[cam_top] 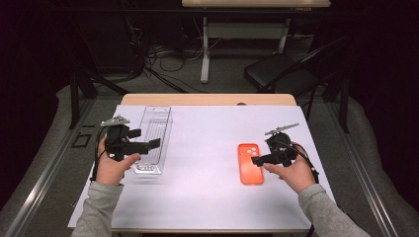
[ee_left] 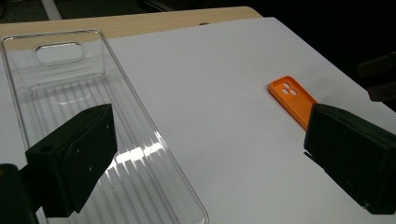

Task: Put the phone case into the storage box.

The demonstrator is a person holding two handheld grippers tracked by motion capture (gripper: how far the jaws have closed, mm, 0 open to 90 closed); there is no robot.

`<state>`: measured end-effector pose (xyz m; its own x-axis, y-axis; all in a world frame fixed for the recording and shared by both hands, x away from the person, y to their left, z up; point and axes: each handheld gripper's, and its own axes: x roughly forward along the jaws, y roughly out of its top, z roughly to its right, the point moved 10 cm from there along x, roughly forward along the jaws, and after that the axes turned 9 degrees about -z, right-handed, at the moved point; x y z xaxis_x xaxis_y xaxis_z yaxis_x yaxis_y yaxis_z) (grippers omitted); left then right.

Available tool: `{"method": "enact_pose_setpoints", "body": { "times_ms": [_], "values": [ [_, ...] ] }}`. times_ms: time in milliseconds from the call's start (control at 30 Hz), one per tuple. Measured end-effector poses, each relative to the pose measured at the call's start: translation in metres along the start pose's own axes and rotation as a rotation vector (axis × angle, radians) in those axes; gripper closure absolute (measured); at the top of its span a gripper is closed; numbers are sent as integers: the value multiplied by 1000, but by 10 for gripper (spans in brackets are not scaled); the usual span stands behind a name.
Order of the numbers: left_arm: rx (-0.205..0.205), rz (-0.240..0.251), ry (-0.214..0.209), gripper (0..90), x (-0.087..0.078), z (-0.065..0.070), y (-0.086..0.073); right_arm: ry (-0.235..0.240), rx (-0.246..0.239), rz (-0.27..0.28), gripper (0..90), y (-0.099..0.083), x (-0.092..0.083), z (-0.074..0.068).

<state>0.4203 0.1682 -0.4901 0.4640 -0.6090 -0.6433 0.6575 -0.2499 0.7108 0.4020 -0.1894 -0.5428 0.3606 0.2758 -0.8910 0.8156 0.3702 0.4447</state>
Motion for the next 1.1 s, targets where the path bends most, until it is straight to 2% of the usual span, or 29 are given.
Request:
{"method": "enact_pose_setpoints", "body": {
  "times_ms": [100, 300, 400, 500, 667, 733, 867, 1100],
  "values": [
    [1, 2, -6, 78, 0, 0, -3, -21, -2, -16, 239, 0, 4, 2],
    [4, -8, -4, 144, 1, -2, -8, -32, 7, -19, 337, 3, 11, 4],
    [8, -14, -2, 147, 0, -2, -9, -44, 13, -33, 372, 4, 15, 7],
    [10, -11, -3, 154, -1, -1, -9, -22, 27, -46, 427, 3, 20, 7],
    [9, -1, 1, 161, -3, 0, -8, -46, 59, -81, 442, 1, 24, 12],
    [7, 3, -1, 162, -5, 1, -8, -43, 71, -74, 462, 2, 25, 13],
    [5, 7, 0, 162, -6, 0, -8, -17, 103, -96, 512, 1, 28, 15],
    [-1, 8, -3, 166, -7, 0, -8, -14, 122, -97, 562, 1, 33, 20]
  ]
}}
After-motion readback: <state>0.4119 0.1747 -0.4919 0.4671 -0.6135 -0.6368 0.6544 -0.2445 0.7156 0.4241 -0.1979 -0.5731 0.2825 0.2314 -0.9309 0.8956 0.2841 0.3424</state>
